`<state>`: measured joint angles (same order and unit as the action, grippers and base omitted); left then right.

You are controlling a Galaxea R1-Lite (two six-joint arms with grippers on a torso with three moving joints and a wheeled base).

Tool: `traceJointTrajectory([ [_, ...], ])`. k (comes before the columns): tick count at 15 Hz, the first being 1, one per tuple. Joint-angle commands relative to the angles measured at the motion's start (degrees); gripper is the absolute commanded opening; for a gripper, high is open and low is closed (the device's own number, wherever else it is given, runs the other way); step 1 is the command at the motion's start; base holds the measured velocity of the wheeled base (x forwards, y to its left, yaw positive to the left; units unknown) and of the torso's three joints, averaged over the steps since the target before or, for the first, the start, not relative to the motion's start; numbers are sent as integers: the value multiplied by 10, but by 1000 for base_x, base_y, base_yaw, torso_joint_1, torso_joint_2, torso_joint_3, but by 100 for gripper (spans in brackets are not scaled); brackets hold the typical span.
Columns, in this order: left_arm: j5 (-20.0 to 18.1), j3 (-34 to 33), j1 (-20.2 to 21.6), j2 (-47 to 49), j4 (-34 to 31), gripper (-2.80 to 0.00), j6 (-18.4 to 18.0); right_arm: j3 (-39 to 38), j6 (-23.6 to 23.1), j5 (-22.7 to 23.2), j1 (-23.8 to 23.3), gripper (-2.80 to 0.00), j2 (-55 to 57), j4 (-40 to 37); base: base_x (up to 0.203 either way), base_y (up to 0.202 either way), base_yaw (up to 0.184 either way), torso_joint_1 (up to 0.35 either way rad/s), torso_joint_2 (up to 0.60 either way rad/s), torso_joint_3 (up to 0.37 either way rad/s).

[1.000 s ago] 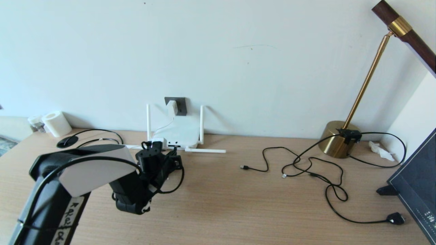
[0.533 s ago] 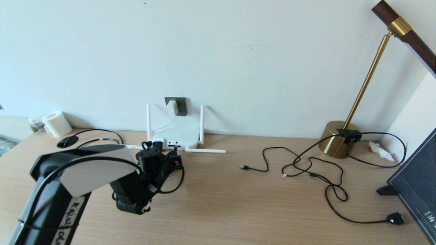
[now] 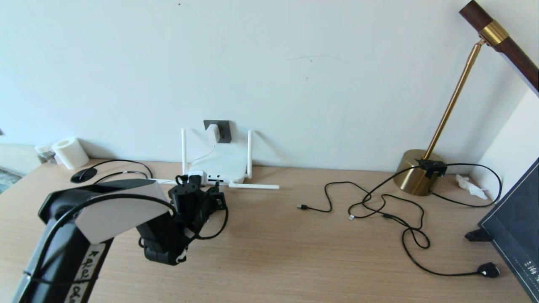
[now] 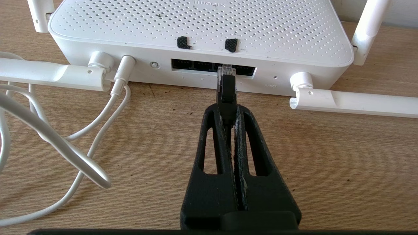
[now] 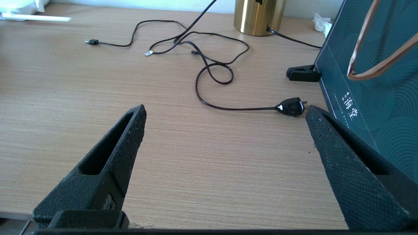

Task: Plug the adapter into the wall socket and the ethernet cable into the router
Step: Plug cable into router interface

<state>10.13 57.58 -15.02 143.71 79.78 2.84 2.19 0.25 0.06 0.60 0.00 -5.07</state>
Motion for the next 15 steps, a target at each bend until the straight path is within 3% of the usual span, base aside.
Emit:
traceJointTrajectory([
  [1, 1, 1, 0, 0, 4, -280, 1, 0, 0, 0, 0, 0, 1, 0, 0, 0, 0, 0, 0, 0],
  [15, 1, 11, 0, 0, 1, -280, -3, 0, 0, 0, 0, 0, 0, 0, 0, 0, 0, 0, 0, 0],
])
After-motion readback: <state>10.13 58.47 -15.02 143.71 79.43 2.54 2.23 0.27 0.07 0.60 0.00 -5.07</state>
